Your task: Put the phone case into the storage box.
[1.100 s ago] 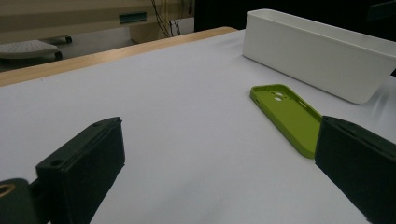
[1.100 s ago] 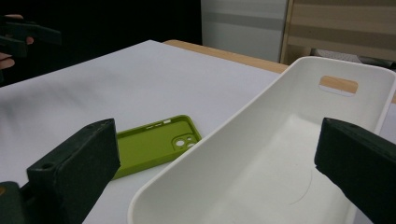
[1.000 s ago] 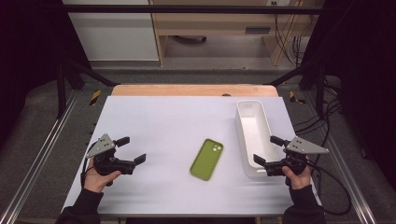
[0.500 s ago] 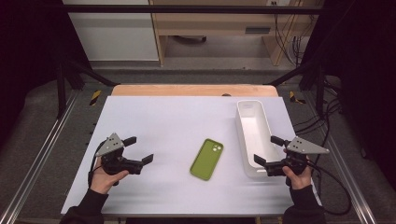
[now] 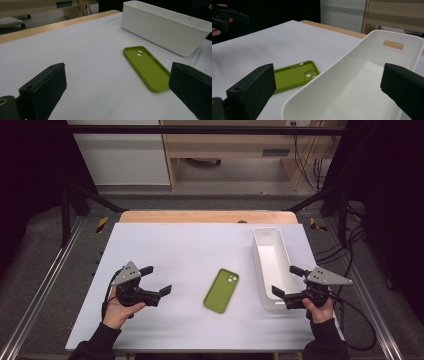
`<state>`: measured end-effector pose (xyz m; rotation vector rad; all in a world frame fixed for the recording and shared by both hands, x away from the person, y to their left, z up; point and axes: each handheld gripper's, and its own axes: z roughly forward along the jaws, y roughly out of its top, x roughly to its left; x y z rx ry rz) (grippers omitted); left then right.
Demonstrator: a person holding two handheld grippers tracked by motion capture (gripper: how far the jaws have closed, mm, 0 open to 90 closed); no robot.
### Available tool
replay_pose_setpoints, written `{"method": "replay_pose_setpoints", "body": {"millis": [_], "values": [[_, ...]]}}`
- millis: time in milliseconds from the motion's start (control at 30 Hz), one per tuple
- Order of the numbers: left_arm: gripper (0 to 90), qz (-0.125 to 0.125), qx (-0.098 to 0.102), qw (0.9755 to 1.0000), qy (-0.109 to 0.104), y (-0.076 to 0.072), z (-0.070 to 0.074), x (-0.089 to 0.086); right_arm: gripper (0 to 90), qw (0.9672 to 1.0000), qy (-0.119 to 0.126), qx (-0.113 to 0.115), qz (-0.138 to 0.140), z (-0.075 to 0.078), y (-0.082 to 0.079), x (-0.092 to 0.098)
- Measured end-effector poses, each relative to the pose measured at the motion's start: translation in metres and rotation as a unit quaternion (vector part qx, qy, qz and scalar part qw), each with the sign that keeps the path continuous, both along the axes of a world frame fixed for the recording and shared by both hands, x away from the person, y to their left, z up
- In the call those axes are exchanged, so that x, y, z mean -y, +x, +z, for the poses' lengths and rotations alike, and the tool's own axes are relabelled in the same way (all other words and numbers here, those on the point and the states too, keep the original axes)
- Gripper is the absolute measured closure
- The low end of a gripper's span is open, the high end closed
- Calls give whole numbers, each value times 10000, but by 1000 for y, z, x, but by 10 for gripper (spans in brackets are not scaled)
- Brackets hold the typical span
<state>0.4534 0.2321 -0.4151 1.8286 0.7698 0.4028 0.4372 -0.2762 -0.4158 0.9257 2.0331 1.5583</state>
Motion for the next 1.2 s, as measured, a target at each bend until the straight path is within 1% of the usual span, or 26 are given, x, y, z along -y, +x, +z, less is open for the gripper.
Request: {"method": "replay_pose_setpoints", "body": {"millis": [100,400,700,967,1033,1200], "values": [[12,-17,-13,10000,25,1,0,3,5,10000,-39,7,11,0,0,0],[12,-80,-7,9999,97,6,4,17,5,10000,-44,14,5,0,0,0],[12,-114,-43,9999,114,13,8,29,5,10000,-72,6,0,-1,0,-1],[12,-162,-90,9997,175,18,9,44,5,10000,-81,4,5,-1,0,-1],[12,-200,-94,9995,210,19,10,51,5,10000,-71,1,7,-1,0,-1],[12,-232,-110,9994,233,21,9,58,5,10000,-73,-6,-1,-1,0,-1]]}}
